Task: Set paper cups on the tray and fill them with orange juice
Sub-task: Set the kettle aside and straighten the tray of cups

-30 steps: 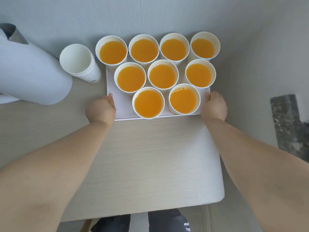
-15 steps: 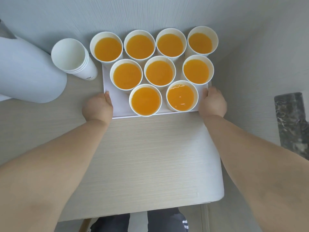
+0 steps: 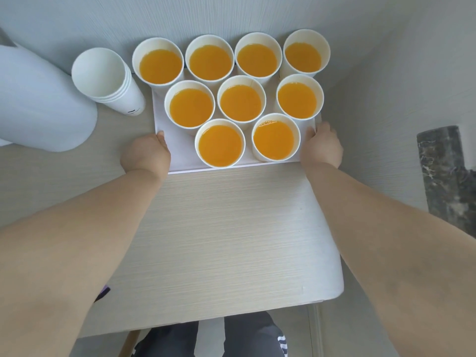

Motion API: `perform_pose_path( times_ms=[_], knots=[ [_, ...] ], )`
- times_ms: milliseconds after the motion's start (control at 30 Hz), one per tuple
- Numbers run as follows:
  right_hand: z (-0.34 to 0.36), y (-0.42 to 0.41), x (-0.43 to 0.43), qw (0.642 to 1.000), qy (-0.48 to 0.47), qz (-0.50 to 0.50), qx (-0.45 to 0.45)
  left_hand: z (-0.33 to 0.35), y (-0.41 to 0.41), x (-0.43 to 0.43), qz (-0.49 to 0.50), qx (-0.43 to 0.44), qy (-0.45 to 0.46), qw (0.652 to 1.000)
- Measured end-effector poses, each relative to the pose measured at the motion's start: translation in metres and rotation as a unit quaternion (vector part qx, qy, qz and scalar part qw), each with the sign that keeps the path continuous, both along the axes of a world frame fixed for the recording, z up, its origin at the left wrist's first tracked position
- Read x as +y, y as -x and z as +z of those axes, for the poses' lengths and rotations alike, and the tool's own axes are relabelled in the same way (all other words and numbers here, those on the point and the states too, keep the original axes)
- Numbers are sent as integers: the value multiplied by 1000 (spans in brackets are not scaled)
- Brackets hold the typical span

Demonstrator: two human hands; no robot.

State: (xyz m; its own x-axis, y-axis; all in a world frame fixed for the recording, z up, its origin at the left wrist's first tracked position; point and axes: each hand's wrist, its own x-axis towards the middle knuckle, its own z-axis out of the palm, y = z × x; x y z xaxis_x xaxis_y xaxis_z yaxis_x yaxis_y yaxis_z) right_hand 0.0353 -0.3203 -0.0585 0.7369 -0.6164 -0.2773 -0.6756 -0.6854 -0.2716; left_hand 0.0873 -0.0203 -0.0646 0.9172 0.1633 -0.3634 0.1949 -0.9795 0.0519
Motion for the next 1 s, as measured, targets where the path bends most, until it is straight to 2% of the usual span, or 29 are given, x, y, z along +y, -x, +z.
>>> perform_pose_path(
  times_ms=[167,367,500,600,767,833,1000],
  knots=[
    [0,13,10,999,-30,-29,-26,5,3,-4,30,21,21,999],
    [9,39,34,996,-59,-56,-36,13,22,3,92,12,136,986],
    [16,67,69,985,-133,-91,-56,23,43,12,92,27,207,974],
    [16,94,104,982,-154,-86,-63,31,63,26,71,50,236,968],
    [8,131,175,984,-157,-11,-81,34,100,70,38,58,271,960],
    [7,141,207,984,-145,47,-96,32,114,91,22,41,267,963],
    [15,158,293,946,-157,238,-157,32,145,157,9,-59,224,973]
  ],
)
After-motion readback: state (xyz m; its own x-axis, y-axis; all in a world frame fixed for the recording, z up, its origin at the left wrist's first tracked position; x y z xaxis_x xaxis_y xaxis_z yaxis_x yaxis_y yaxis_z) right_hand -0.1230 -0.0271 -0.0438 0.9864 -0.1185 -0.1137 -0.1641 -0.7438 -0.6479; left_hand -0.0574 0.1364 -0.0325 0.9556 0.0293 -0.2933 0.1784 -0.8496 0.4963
